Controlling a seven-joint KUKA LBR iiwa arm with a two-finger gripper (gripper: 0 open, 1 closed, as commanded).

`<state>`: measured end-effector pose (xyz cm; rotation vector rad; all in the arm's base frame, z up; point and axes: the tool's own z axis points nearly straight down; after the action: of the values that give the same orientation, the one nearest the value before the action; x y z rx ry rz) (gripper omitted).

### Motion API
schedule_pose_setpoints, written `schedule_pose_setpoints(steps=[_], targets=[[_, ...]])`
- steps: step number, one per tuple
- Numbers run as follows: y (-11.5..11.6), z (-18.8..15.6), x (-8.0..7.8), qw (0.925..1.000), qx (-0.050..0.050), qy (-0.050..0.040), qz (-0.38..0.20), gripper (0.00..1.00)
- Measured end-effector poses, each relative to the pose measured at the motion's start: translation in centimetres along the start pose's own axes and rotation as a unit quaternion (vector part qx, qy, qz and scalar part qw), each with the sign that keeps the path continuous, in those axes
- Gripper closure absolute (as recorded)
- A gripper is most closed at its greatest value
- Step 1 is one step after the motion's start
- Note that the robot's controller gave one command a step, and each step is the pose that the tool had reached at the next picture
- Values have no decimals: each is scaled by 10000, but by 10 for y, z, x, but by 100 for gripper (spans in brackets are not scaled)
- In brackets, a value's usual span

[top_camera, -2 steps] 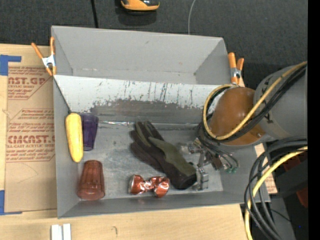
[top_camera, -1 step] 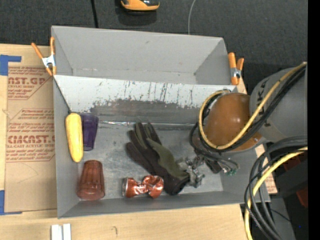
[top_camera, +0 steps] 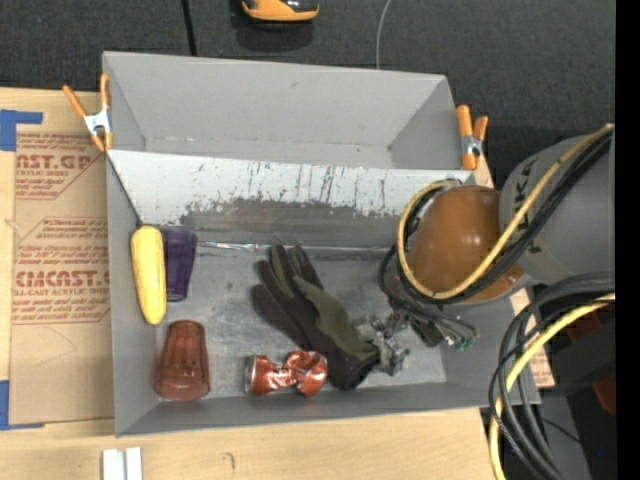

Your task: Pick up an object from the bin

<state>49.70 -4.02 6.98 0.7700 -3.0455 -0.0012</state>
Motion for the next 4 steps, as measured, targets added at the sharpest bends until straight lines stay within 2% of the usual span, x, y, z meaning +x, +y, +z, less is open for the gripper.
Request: schedule_pose_setpoints(steps=[1,2,3,4], targets=[[2,-87,3,10000,-11,13,-43,0],[1,-96,2,10000,4,-10,-47,0],[16,-68,-6,9988,32,-34,-489,0],[33,-24,-9,9986,-1,-7,-520,0]])
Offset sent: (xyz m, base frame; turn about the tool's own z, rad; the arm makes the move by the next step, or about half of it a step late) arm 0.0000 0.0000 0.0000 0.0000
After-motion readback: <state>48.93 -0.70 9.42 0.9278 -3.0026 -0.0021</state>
